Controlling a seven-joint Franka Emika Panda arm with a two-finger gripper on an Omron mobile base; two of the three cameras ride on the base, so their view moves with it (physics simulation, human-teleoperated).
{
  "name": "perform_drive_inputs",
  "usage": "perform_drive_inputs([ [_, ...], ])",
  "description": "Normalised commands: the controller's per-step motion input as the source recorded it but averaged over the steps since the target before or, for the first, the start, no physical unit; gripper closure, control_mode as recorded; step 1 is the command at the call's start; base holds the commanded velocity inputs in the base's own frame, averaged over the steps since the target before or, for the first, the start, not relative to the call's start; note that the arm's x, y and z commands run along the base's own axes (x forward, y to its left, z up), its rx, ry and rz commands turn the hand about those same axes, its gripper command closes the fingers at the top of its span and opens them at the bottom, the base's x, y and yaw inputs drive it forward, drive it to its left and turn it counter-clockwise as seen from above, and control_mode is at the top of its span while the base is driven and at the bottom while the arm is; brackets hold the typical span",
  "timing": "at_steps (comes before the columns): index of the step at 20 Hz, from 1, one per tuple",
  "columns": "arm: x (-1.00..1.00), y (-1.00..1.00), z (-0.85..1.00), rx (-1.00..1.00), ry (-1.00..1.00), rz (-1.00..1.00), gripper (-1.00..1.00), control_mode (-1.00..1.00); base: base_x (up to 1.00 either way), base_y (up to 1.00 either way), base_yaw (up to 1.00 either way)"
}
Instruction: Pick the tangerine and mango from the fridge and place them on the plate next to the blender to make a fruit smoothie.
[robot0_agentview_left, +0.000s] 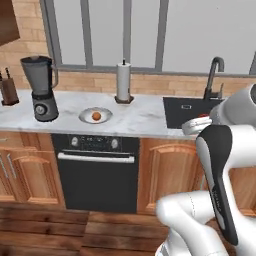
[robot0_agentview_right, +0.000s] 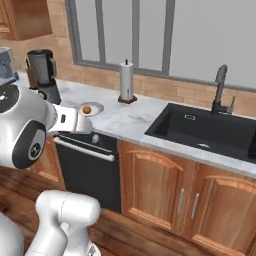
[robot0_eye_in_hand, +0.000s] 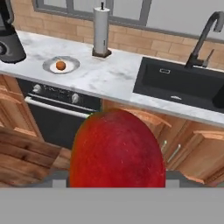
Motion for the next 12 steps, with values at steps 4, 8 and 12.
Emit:
perform_drive_inputs([
  [4, 0.0, 0.0, 0.0, 0.0, 0.0, 0.0, 1.0, 1.0, 1.0, 1.0, -0.14],
  [8, 0.0, 0.0, 0.0, 0.0, 0.0, 0.0, 1.0, 1.0, 1.0, 1.0, -0.34],
  [12, 0.0, 0.0, 0.0, 0.0, 0.0, 0.0, 1.0, 1.0, 0.98, 0.95, -0.43],
])
